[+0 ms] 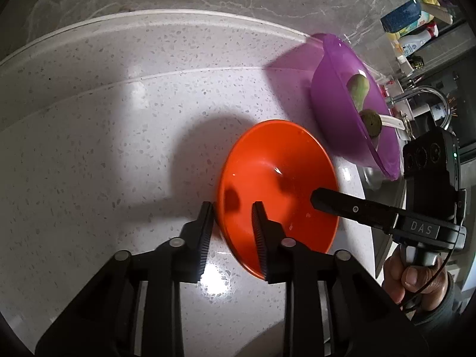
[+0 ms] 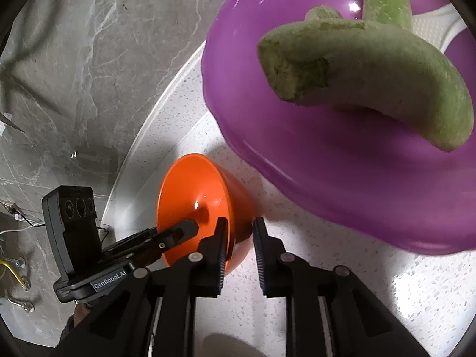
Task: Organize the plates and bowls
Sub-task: 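Move both grippers to the orange bowl and close on its rim, then lift the orange bowl with both grippers and carry it over the nested bowls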
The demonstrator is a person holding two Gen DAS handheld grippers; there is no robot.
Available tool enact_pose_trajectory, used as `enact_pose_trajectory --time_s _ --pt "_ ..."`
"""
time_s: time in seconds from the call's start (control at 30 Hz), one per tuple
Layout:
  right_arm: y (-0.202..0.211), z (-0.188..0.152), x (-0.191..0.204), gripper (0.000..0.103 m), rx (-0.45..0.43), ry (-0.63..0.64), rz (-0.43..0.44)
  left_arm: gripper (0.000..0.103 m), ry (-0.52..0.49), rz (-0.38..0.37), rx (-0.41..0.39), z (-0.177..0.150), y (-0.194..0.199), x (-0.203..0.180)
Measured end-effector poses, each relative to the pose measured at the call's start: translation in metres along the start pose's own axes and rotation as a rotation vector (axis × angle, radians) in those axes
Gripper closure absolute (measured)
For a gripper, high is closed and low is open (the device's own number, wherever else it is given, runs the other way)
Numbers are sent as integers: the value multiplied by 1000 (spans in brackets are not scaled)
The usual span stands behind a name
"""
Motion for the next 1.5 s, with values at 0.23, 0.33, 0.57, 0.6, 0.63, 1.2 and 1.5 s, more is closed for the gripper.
enact_pose_trajectory --time_s 0.23,0.33,0.57,0.6,0.63,1.2,1.5 --pt "4 0 0 84 -1 14 -11 89 -5 26 -9 1 0 1" --pt "8 0 0 84 -3 15 -12 89 -4 21 -10 0 4 1" --pt "30 -7 23 84 -11 55 -2 90 -8 9 -23 -17 34 -8" --pt "36 -9 27 84 -14 66 -3 90 -10 8 -26 -20 38 -10" --pt "40 -12 31 84 -15 73 -4 90 -12 5 -31 -25 43 -12" --pt "120 -121 86 85 -1 106 -13 90 -93 -77 -27 -168 124 -41" --pt "115 -179 78 85 70 49 -39 90 -114 -50 30 -240 112 -26"
Point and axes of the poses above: each gripper's, at about its wrist camera, not at the fingertips, and y roughly against the way its jaws point, x to its left, z to its top, the point moved 8 cm from there along -y, roughly the way its jaws point, and after that the axes turned 15 degrees about y, right-handed, at the moved point
